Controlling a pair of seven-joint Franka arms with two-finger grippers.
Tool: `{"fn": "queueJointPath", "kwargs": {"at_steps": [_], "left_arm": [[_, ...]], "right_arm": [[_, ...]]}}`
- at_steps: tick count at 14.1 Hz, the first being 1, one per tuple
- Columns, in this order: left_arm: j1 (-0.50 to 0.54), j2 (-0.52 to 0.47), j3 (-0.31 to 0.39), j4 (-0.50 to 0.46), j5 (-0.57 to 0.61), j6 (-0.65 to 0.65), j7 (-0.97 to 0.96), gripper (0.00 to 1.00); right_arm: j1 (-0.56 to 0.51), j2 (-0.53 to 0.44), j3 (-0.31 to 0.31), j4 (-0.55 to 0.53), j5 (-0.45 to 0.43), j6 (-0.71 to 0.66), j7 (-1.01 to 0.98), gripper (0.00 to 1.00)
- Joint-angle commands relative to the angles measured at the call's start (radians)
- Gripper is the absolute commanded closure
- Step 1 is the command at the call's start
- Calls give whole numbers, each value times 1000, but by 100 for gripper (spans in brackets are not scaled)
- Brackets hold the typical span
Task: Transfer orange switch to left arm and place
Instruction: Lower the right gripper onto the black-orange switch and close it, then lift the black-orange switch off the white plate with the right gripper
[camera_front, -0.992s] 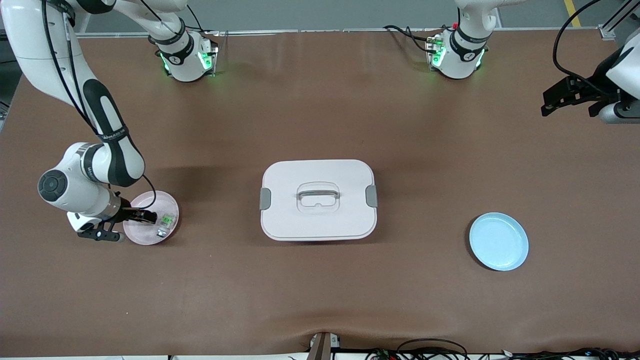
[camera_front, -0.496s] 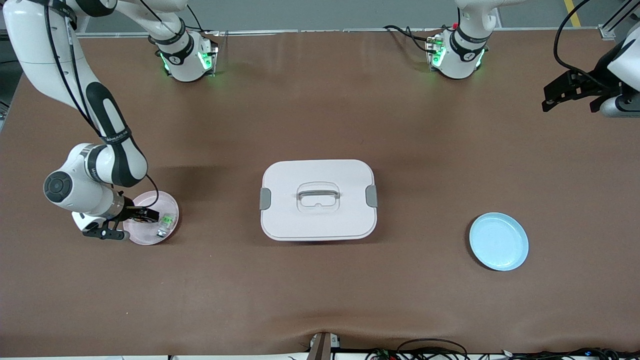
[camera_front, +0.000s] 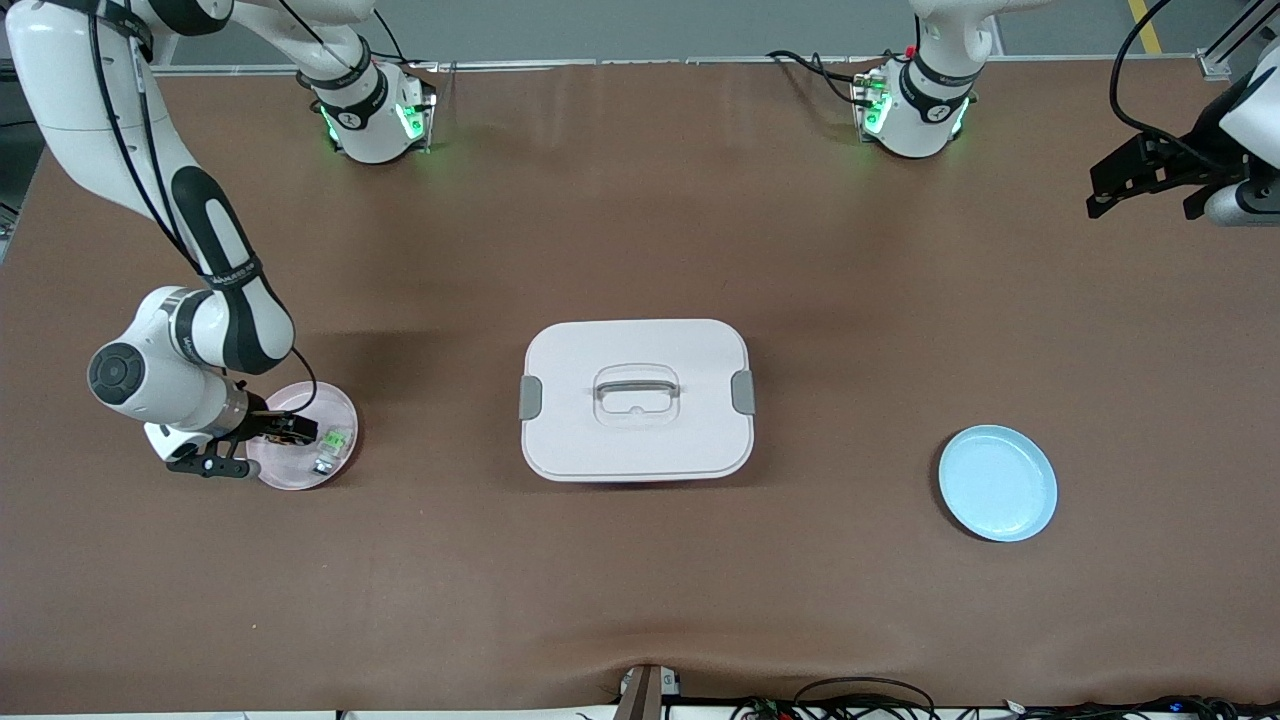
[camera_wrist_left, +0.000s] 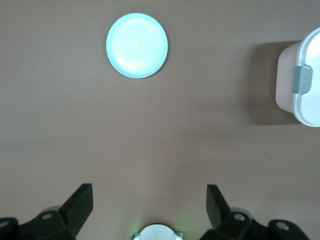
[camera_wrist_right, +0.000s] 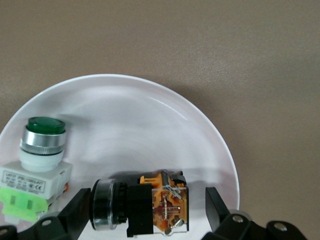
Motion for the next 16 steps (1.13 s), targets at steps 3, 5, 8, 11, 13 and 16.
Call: {"fn": "queueJointPath", "kwargs": {"at_steps": [3,5,8,11,13,16], "left_arm": [[1,-11,-4,5,-4,-12,8,0],[1,-12,-6,5,-4,-11,6,0],[1,-15,-7,5,-4,-12,6,0],[1,-17,-7,5,-4,-12,2,0],[1,-17,-9,5,-4,-14,-6,0],[1,-17,-9,5,-4,-15,-6,0]], "right_arm": [[-7,4,5,-1,23,11,-16,0],[-7,4,5,-1,26,11,-16,0],[-7,2,5,-1,28,6,-27,100],[-18,4,5,-1,66,5,-28,100],[-18,4,5,-1,66,3,-28,100],[-15,-4,5,11,66,-29,-25,100]]}}
